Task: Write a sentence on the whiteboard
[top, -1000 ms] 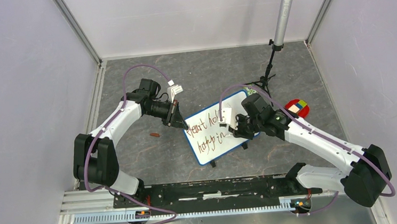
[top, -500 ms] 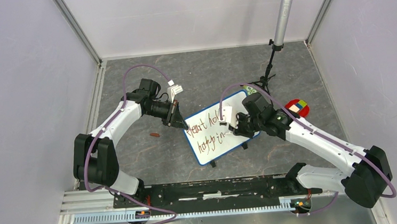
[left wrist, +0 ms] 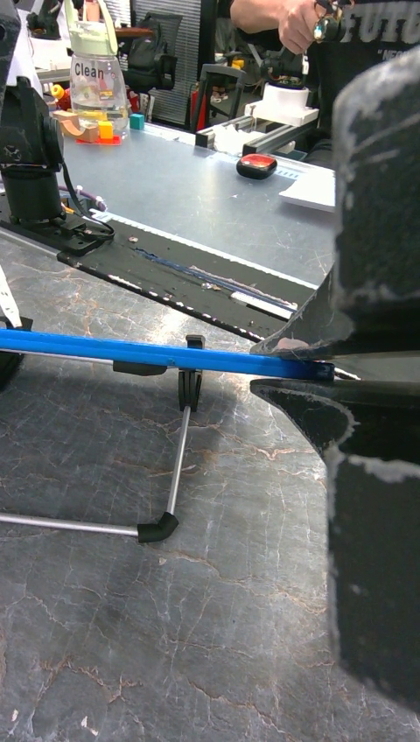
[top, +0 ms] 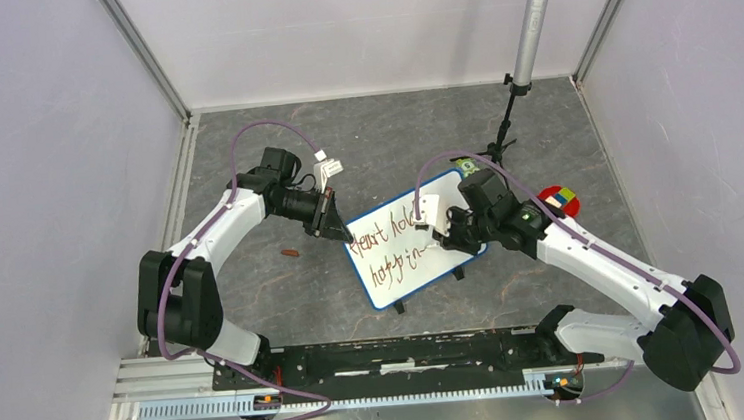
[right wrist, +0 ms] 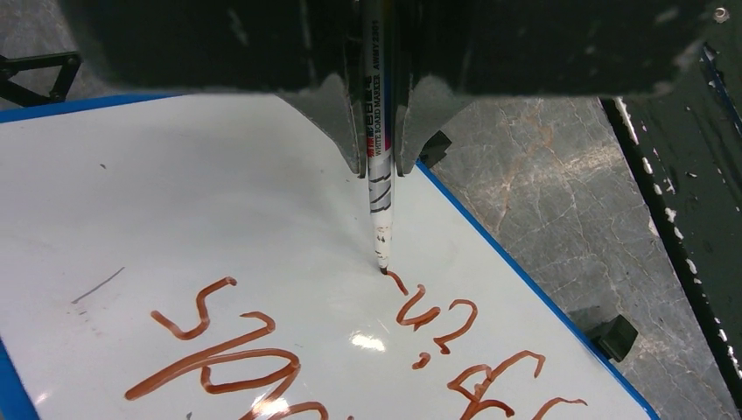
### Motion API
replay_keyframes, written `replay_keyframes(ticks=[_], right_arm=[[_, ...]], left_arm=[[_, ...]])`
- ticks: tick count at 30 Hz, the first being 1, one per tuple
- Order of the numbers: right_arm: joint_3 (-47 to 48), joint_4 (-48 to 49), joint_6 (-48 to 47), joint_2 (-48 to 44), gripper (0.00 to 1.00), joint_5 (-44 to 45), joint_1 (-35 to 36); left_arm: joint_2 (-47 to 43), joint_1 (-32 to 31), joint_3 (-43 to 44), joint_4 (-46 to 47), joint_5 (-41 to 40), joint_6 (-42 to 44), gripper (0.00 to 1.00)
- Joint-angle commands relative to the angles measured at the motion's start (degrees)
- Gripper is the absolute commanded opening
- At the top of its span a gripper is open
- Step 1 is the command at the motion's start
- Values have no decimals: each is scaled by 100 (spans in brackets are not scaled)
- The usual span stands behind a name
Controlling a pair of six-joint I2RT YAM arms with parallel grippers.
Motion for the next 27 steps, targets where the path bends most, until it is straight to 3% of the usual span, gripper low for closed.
replay_keyframes(ticks=[1,15,27], right_arm=[[378,168,-89,35,0,243,-67],[220,193,10,199,0,-223,8],[-274,179,-53,-75,0,23,38]], left_arm=[[-25,3,181,-37,-29,220,2],[-36,8,170,-38,-47,232,2],[21,6,190,-37,-46,229,2]])
